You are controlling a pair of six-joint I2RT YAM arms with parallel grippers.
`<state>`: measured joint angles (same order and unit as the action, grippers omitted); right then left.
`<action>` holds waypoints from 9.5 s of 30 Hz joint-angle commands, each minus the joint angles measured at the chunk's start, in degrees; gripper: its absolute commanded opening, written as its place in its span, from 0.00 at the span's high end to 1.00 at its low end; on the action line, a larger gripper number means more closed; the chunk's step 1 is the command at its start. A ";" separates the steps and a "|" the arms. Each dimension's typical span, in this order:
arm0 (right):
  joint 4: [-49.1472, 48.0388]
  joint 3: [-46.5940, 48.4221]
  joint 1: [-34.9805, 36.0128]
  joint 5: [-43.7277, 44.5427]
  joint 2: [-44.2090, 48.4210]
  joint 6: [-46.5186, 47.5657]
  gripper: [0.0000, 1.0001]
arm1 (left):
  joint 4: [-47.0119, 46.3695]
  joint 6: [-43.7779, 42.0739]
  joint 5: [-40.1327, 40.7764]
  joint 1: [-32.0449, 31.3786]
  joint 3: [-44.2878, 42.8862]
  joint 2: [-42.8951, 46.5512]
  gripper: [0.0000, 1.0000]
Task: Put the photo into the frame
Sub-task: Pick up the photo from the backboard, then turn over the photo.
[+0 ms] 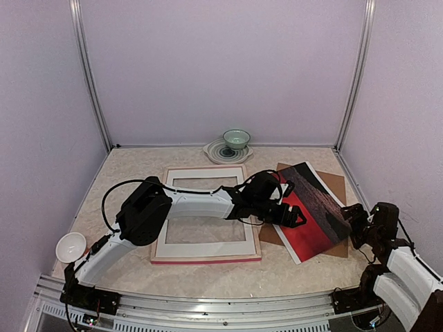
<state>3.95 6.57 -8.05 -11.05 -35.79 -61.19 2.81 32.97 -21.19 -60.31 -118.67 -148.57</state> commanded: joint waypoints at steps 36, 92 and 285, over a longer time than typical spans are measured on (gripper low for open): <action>-8.13 -0.93 -0.67 -8.72 -3.24 2.88 0.84 | -5.03 1.17 -3.90 1.37 7.71 6.15 0.03; -2.55 32.53 18.45 -11.76 -12.32 28.58 1.00 | -5.76 0.87 16.26 16.42 68.65 66.84 0.01; 18.65 58.48 51.96 -6.12 -68.91 37.42 0.24 | -32.49 25.61 21.54 32.54 104.10 70.00 0.38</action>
<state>23.62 65.71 44.36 -17.69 -103.83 -23.53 -25.89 57.67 0.73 -28.29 -16.25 -78.46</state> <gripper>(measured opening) 0.760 0.632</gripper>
